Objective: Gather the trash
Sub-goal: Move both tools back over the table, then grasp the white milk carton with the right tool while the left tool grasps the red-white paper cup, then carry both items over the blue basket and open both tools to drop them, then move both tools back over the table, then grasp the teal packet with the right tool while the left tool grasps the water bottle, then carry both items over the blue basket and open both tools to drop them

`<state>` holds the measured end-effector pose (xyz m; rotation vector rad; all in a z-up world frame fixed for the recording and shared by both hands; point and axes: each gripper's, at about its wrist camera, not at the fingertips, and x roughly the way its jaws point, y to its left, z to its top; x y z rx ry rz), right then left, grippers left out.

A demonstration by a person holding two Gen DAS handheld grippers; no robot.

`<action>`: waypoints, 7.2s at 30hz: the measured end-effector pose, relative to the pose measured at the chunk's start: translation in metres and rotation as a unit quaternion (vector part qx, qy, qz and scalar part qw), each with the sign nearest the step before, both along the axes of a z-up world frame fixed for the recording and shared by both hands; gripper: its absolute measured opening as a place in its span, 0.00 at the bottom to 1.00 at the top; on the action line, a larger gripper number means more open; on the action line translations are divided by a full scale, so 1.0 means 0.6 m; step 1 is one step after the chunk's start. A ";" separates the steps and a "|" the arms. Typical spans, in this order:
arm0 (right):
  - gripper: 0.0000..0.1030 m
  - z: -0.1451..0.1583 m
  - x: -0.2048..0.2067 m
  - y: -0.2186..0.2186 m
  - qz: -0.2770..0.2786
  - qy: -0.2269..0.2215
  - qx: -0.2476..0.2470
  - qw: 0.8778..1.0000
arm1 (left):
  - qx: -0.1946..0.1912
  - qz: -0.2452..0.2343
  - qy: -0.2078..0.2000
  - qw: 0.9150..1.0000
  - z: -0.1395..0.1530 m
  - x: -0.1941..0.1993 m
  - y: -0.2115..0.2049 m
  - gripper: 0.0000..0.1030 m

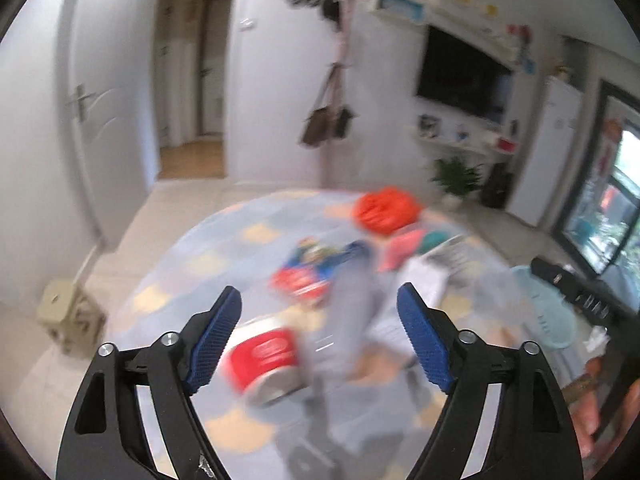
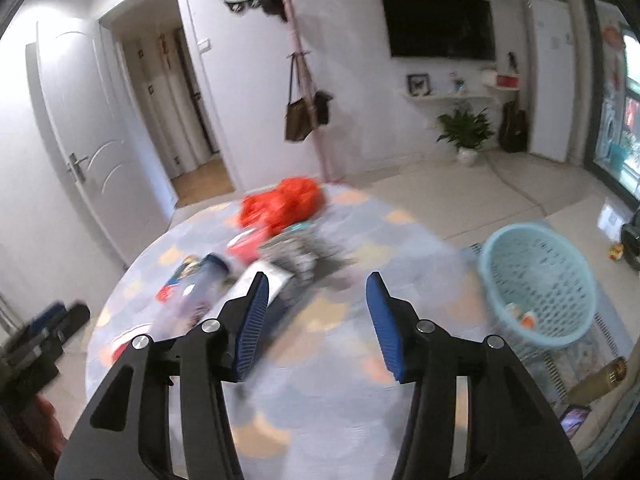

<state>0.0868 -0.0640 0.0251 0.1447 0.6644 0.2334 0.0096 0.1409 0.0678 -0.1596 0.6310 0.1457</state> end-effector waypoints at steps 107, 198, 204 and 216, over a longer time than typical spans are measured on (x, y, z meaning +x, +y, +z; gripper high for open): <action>0.47 -0.031 0.079 -0.363 -0.168 0.007 0.023 0.985 | -0.051 -0.297 0.004 0.953 -0.028 0.267 -0.433 0.67; 0.34 -0.152 0.251 0.090 0.095 0.061 -0.064 0.992 | -0.061 -0.056 0.125 0.989 -0.170 0.196 -0.034 0.52; 0.34 -0.137 0.237 0.074 0.097 0.037 -0.041 0.994 | -0.071 -0.064 0.103 0.990 -0.158 0.186 -0.036 0.45; 0.34 -0.079 0.187 -0.006 0.083 -0.001 0.009 0.996 | -0.085 -0.113 0.014 0.990 -0.081 0.166 -0.073 0.43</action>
